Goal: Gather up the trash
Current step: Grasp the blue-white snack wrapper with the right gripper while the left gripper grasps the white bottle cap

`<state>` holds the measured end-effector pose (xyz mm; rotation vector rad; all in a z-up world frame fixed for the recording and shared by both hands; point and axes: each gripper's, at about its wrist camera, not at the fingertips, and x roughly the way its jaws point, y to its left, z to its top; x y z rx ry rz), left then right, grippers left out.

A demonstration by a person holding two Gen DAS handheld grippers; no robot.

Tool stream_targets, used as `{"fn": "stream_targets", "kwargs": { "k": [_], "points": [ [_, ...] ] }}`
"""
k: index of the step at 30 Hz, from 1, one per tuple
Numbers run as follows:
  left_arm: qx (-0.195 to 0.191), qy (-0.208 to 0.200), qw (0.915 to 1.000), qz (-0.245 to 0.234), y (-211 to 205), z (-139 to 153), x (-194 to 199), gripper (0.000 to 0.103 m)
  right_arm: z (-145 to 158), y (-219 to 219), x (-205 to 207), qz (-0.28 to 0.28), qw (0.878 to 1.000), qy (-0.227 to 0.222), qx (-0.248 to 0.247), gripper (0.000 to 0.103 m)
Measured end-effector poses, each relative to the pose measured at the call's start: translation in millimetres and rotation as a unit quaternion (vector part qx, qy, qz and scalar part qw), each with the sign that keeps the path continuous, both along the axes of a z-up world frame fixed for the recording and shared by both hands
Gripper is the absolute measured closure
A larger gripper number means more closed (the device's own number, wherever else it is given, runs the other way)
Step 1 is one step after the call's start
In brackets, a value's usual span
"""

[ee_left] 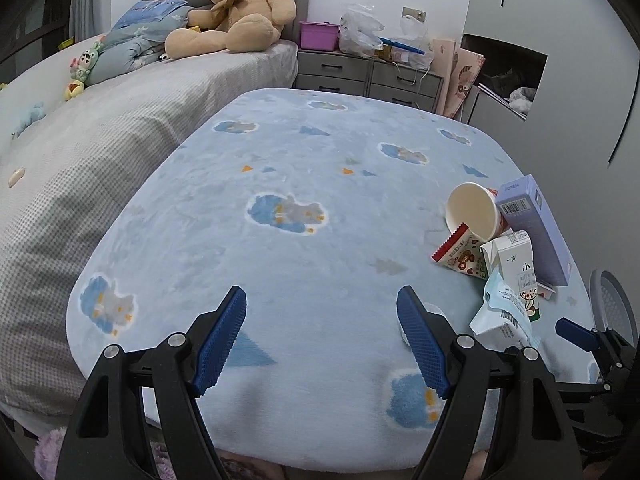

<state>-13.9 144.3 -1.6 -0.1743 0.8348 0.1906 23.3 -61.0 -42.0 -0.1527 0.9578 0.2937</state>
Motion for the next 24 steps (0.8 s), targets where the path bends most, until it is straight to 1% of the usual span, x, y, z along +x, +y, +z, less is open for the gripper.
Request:
{"fn": "stream_targets", "kwargs": {
  "k": [4,10,12,15,17,18,20,24],
  "points": [
    [-0.009,0.003,1.0000,0.003,3,-1,1,0.029,-6,10,3,0.007,1.000,0.010,-0.002,0.024],
    [-0.014,0.005,0.9999,0.005,5,-2,2,0.029,-11,24,7,0.017,1.000,0.016,-0.006,0.025],
    [-0.015,0.005,0.9999,0.005,5,-2,2,0.029,-14,28,9,0.020,1.000,0.018,-0.008,0.027],
    [-0.017,0.007,0.9998,0.006,6,-3,2,0.029,-16,33,10,0.022,1.000,0.018,-0.009,0.032],
    [-0.019,0.008,0.9998,0.007,7,-4,2,0.029,-15,33,10,0.024,1.000,0.018,-0.005,0.039],
    [-0.020,0.009,0.9997,0.008,7,-4,3,0.029,-14,31,9,0.024,1.000,0.017,-0.002,0.040],
    [-0.021,0.012,0.9997,0.007,8,-6,3,0.029,-12,28,7,0.025,1.000,0.018,0.007,0.050],
    [-0.020,0.014,0.9997,0.007,7,-7,3,0.029,-8,22,3,0.021,0.999,0.021,0.024,0.057]
  ]
}}
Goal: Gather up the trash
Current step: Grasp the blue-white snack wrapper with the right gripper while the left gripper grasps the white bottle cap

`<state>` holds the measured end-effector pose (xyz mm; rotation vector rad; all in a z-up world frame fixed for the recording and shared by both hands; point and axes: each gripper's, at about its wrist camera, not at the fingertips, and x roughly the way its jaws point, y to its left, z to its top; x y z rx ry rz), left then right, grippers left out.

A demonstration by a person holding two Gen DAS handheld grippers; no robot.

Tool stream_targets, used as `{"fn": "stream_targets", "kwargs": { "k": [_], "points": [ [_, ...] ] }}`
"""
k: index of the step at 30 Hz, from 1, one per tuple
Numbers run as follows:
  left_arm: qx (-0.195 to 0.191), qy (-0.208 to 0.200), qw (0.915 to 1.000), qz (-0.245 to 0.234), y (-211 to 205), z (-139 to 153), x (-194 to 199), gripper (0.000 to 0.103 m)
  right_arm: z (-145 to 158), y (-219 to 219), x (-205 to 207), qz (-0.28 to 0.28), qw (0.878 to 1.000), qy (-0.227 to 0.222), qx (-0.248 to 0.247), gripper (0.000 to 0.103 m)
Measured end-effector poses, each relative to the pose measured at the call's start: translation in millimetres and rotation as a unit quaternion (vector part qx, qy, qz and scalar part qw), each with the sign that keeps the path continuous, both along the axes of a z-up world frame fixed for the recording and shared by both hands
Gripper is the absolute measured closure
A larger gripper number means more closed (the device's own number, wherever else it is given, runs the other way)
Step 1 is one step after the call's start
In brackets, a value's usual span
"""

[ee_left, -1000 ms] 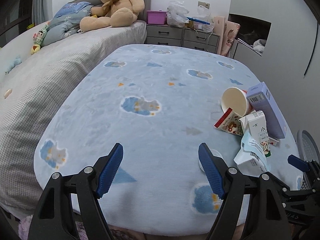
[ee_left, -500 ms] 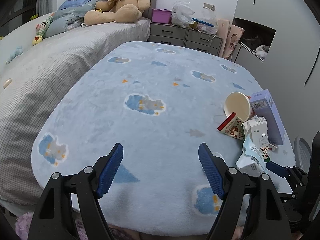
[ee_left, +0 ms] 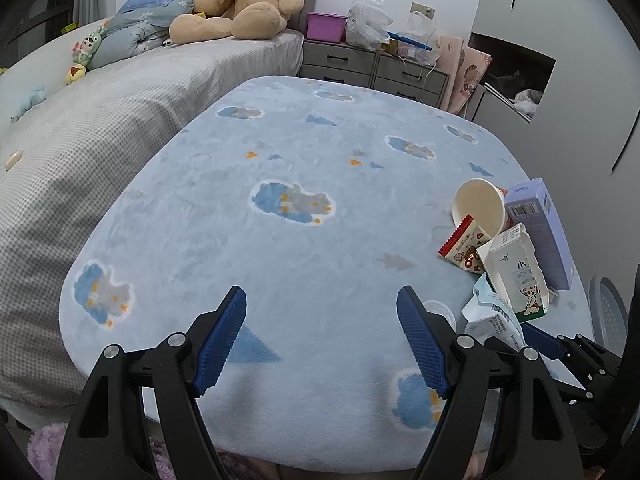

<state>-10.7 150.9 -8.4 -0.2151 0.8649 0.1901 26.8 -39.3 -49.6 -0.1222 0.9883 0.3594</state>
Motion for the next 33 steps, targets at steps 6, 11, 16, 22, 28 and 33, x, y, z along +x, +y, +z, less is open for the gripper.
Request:
{"fn": "stream_targets", "kwargs": {
  "k": [6,11,16,22,28,33],
  "points": [
    [0.003,0.007,0.9999,-0.011,-6,-5,1,0.029,4,-9,-7,0.000,1.000,0.009,0.021,0.071],
    [0.004,0.013,0.9997,-0.020,-10,-9,4,0.029,7,-17,-12,-0.003,0.999,0.014,0.041,0.072],
    [0.003,0.021,0.9991,-0.036,-19,-13,6,0.029,15,-27,-21,-0.003,0.998,0.012,0.056,0.072],
    [0.000,0.026,0.9980,-0.058,-32,-17,8,0.029,22,-43,-33,-0.007,0.997,0.009,0.070,0.072],
    [0.001,0.034,0.9961,-0.082,-47,-24,14,0.029,29,-63,-41,-0.019,0.996,0.004,0.083,0.072],
    [0.001,0.053,0.9943,-0.093,-58,-36,22,0.029,34,-84,-45,-0.041,0.995,-0.004,0.093,0.072]
  ]
}}
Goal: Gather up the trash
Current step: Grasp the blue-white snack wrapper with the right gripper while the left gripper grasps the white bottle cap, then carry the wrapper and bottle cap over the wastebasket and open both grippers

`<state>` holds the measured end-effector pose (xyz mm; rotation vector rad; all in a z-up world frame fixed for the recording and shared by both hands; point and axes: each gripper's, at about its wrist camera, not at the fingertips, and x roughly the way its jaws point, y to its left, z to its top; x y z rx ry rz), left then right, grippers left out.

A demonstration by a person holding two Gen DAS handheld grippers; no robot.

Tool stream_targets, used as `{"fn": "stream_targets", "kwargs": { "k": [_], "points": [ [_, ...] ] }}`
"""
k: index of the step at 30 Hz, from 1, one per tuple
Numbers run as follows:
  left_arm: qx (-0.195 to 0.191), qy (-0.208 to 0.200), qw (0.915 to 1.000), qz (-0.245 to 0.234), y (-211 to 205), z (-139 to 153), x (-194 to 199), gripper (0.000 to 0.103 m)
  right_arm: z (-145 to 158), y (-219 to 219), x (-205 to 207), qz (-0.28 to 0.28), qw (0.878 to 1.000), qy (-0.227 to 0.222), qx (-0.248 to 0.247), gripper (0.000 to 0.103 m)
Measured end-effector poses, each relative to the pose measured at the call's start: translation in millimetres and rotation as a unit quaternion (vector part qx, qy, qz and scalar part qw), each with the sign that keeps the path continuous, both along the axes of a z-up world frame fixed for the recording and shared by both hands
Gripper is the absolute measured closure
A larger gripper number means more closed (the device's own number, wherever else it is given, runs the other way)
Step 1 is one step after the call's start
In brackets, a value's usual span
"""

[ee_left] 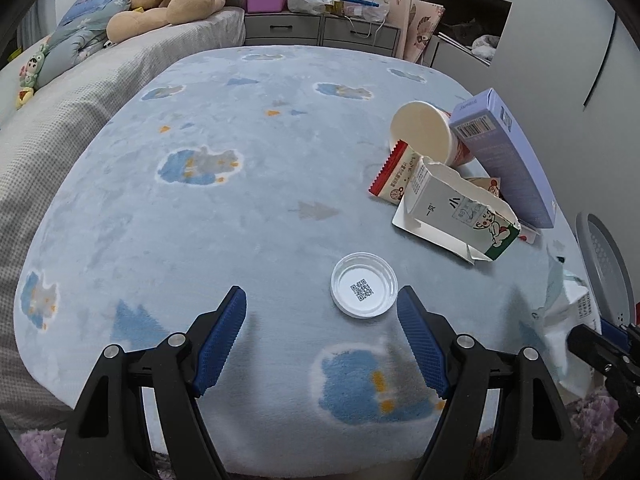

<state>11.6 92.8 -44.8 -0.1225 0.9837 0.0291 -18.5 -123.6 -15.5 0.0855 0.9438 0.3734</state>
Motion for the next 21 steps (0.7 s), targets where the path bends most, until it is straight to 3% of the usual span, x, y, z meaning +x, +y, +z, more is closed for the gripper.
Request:
{"fn": "stream_targets", "kwargs": {
  "k": [13,16,20,21],
  "points": [
    [0.012,0.017,0.9997,-0.013,-21,-17,18,0.030,-13,-30,8,-0.033,0.999,0.009,0.023,0.072],
    [0.013,0.016,0.9998,-0.008,-19,-17,19,0.040,-15,-33,8,-0.037,0.999,0.012,0.027,0.072],
    [0.019,0.010,0.9998,-0.003,-17,-15,18,0.064,-15,-37,8,-0.042,0.998,0.013,0.033,0.072],
    [0.014,0.009,0.9998,-0.004,-16,-14,17,0.064,-15,-38,7,-0.043,0.998,0.013,0.035,0.072]
  ]
}}
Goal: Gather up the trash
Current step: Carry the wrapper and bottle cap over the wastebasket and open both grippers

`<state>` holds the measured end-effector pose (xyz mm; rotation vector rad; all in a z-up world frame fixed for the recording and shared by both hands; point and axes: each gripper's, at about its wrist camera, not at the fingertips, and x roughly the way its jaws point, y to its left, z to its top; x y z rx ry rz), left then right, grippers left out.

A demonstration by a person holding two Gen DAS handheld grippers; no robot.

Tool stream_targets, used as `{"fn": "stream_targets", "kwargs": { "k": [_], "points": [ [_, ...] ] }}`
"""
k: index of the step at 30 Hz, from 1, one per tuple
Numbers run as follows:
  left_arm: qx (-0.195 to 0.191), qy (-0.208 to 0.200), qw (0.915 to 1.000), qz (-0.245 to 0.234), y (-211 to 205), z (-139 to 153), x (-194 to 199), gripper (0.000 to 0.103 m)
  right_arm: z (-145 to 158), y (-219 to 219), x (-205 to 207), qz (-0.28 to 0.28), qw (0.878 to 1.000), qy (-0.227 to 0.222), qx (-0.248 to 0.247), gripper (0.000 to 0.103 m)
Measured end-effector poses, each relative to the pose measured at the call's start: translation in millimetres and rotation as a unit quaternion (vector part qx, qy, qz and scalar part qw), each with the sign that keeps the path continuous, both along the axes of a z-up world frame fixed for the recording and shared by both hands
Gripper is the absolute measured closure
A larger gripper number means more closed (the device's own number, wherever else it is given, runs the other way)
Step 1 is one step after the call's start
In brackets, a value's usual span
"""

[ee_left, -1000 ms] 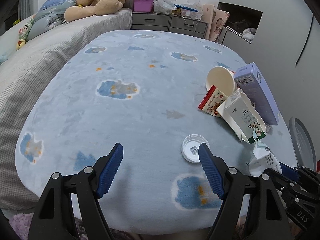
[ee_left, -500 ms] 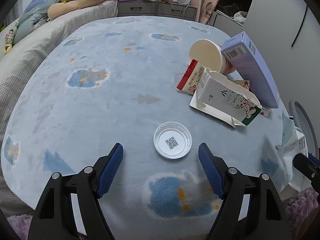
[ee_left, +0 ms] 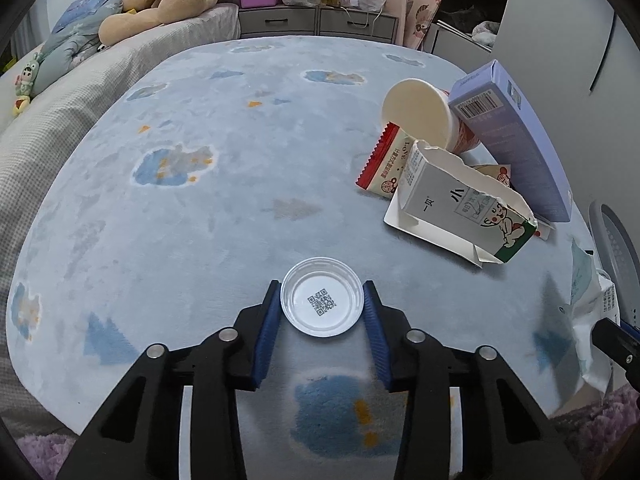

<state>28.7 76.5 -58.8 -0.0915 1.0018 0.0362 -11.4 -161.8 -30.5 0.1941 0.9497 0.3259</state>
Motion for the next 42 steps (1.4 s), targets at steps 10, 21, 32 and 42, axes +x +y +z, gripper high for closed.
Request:
{"fn": "stream_targets", "kwargs": {
  "k": [10,21,32,42],
  "points": [
    [-0.005,-0.026,0.9992,-0.029,-14,17,-11,0.064,12,-23,-8,-0.023,1.000,-0.016,0.009,0.072],
    [-0.018,-0.053,0.9895,-0.133,-99,48,-17,0.064,29,-99,-18,-0.105,0.994,-0.025,0.016,0.072],
    [-0.040,-0.059,0.9638,-0.257,-224,67,4,0.064,52,-200,-21,-0.194,0.980,-0.045,-0.028,0.072],
    [-0.044,-0.051,0.9409,-0.332,-318,69,38,0.064,34,-257,-11,-0.245,0.969,-0.022,-0.010,0.071]
  ]
}}
